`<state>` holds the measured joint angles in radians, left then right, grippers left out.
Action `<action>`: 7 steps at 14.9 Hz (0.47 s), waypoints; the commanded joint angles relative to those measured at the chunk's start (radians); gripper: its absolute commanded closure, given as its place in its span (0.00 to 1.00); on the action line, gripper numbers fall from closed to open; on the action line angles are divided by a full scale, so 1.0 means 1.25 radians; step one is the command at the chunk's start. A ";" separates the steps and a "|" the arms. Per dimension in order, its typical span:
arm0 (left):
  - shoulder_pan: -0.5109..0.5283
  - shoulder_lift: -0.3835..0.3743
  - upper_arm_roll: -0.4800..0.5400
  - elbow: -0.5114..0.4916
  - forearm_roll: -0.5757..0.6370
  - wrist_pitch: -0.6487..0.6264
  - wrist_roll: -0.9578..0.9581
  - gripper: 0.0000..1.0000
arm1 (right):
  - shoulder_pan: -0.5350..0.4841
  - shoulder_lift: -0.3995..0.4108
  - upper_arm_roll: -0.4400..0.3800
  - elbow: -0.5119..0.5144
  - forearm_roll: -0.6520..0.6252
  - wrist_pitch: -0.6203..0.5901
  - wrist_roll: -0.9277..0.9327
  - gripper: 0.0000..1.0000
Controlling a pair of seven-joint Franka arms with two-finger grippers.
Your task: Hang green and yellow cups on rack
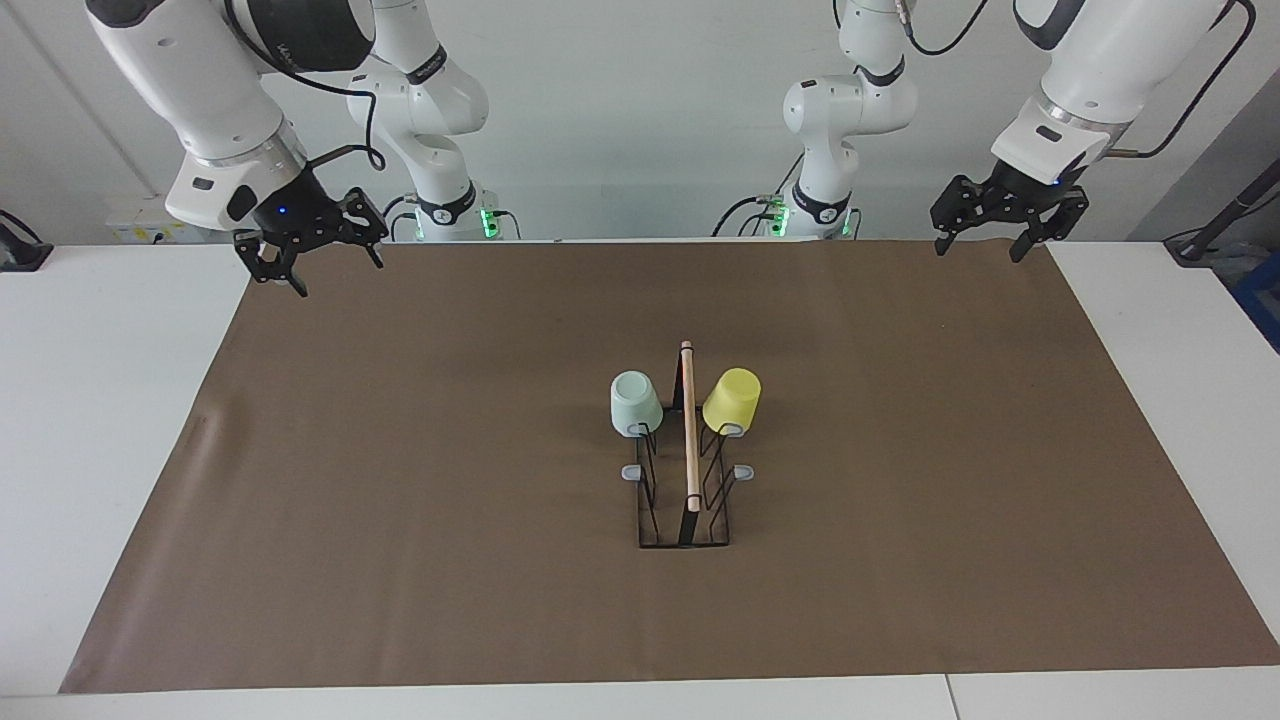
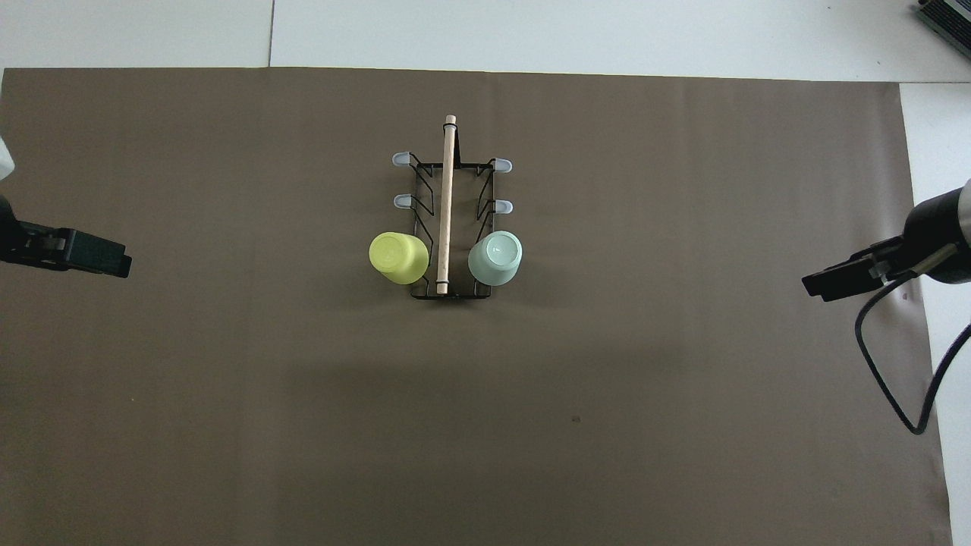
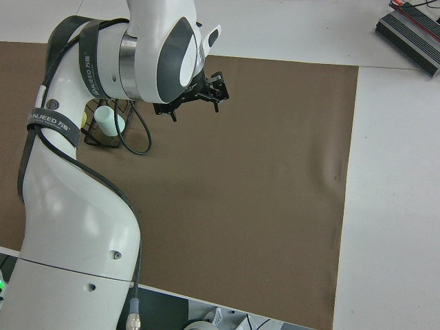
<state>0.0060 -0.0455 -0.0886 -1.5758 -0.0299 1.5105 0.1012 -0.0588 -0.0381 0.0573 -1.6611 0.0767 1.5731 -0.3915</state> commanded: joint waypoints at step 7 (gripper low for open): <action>0.007 -0.014 -0.002 -0.007 -0.006 -0.013 0.011 0.00 | 0.025 0.062 0.005 0.066 -0.054 0.010 0.203 0.00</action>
<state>0.0060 -0.0455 -0.0886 -1.5758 -0.0299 1.5105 0.1012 -0.0306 -0.0175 0.0603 -1.6348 0.0334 1.5912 -0.1860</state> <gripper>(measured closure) 0.000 0.000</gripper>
